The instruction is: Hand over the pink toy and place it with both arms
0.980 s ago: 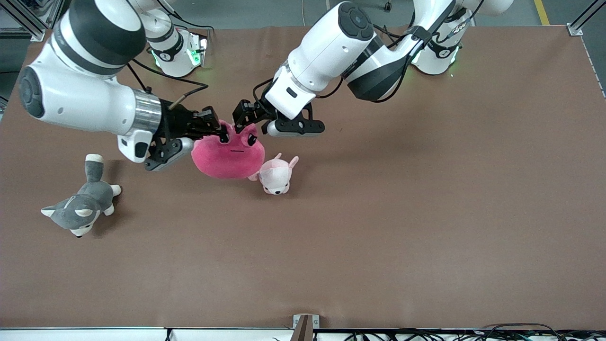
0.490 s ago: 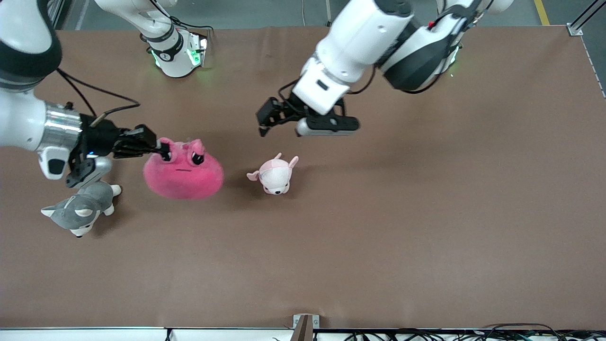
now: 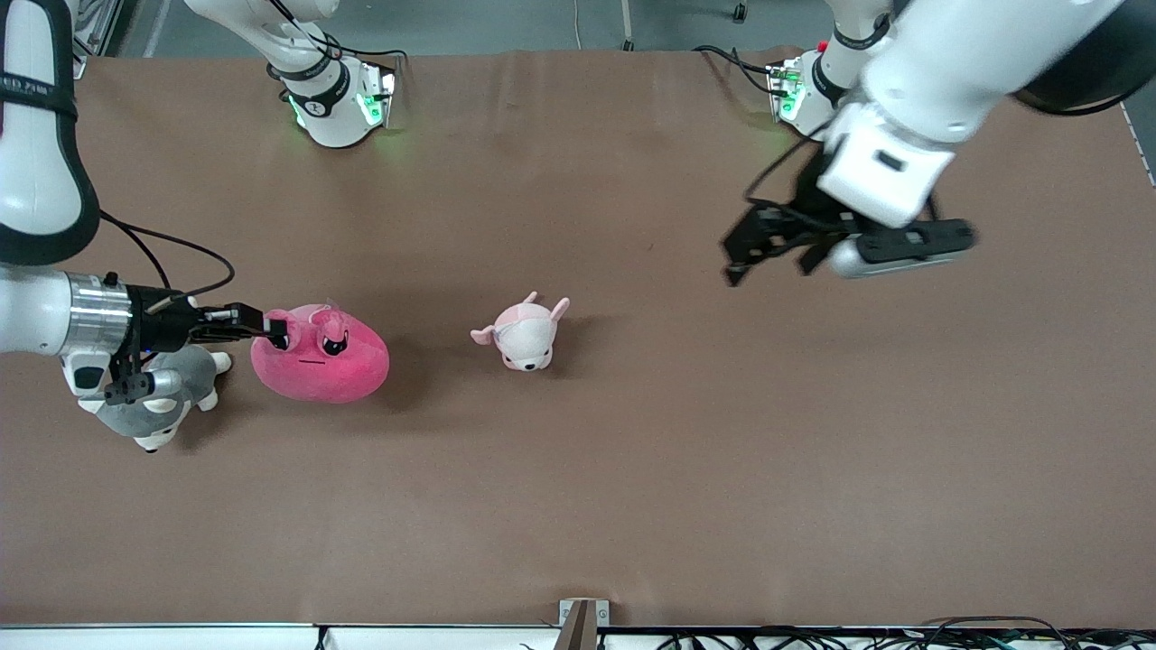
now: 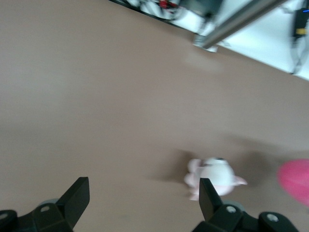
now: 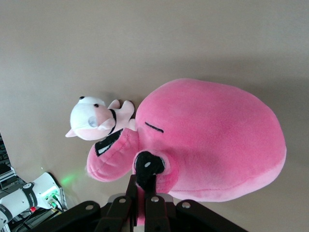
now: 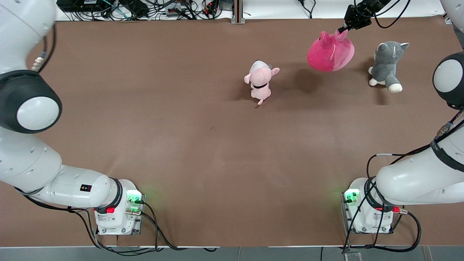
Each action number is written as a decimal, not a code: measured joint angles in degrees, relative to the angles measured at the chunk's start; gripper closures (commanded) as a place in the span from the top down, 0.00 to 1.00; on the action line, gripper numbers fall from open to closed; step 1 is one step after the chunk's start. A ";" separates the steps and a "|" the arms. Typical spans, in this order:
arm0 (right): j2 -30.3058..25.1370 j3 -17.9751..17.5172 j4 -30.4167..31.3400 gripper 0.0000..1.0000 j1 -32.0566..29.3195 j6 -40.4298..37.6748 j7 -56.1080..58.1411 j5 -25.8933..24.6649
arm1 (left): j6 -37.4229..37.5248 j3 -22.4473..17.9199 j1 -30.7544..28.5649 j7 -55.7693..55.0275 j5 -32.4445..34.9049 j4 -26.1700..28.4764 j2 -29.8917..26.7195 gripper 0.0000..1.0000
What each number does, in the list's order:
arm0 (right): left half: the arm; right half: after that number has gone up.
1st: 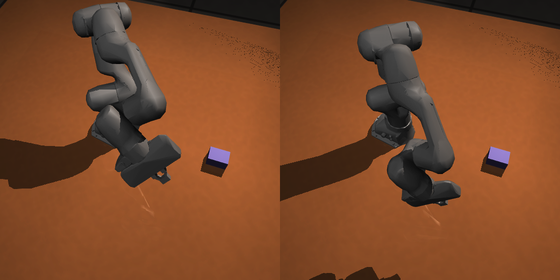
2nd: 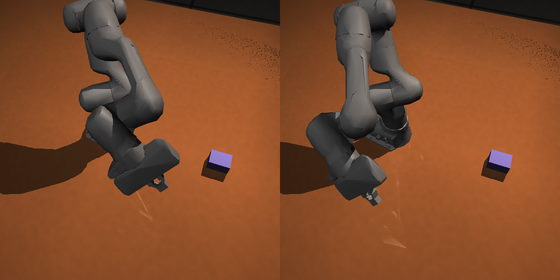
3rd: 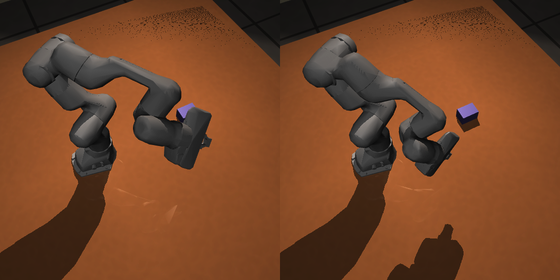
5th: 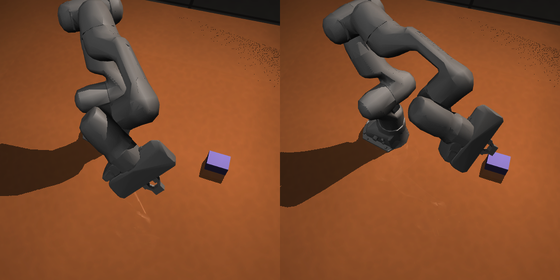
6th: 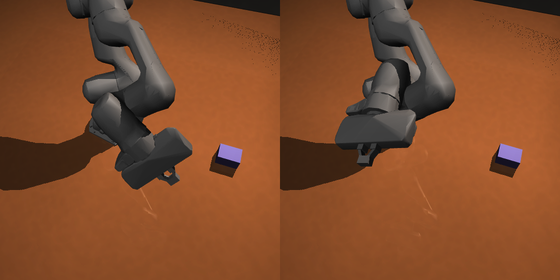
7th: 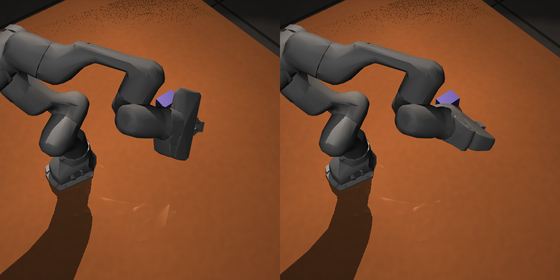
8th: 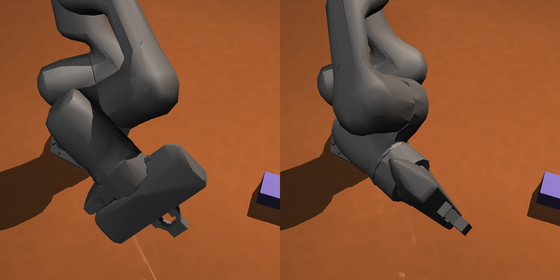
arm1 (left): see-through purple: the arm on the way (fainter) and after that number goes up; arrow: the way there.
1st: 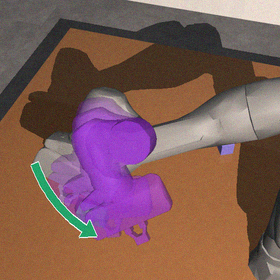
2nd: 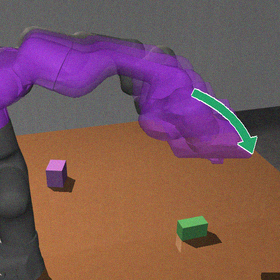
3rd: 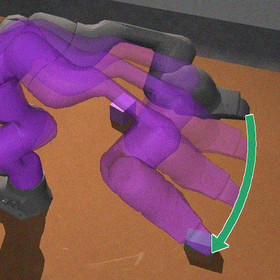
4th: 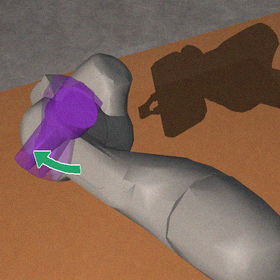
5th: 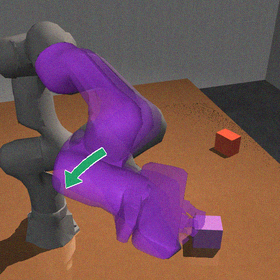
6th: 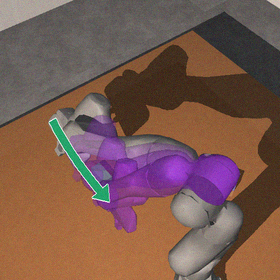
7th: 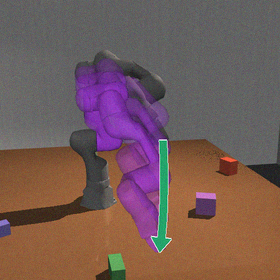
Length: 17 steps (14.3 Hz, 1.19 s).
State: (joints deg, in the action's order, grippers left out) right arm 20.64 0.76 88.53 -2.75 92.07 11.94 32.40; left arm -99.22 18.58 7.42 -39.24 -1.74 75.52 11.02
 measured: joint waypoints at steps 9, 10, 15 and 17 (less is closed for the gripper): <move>7.80 -0.03 -1.97 0.01 -2.00 -0.05 3.51 0.01 | 9.47 0.21 -17.33 30.33 1.33 6.73 -3.36 1.00; 8.27 -0.03 -1.99 0.01 -2.18 -0.06 3.85 0.01 | 9.32 0.21 -17.49 30.70 1.33 8.55 -4.56 1.00; 11.23 -0.05 -2.06 0.87 -2.70 -0.16 4.35 0.22 | 6.91 0.24 -19.72 33.08 1.14 15.49 -11.54 1.00; 12.10 -0.13 -2.17 1.00 -2.71 -0.16 4.34 0.22 | 6.40 0.21 -20.22 33.25 1.13 15.58 -12.34 1.00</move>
State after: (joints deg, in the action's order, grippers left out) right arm 32.73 0.63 86.37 -5.46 91.91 16.28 32.62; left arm -92.82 18.79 -12.80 -5.98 -0.61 91.09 -1.32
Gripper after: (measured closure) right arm 0.824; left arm 0.000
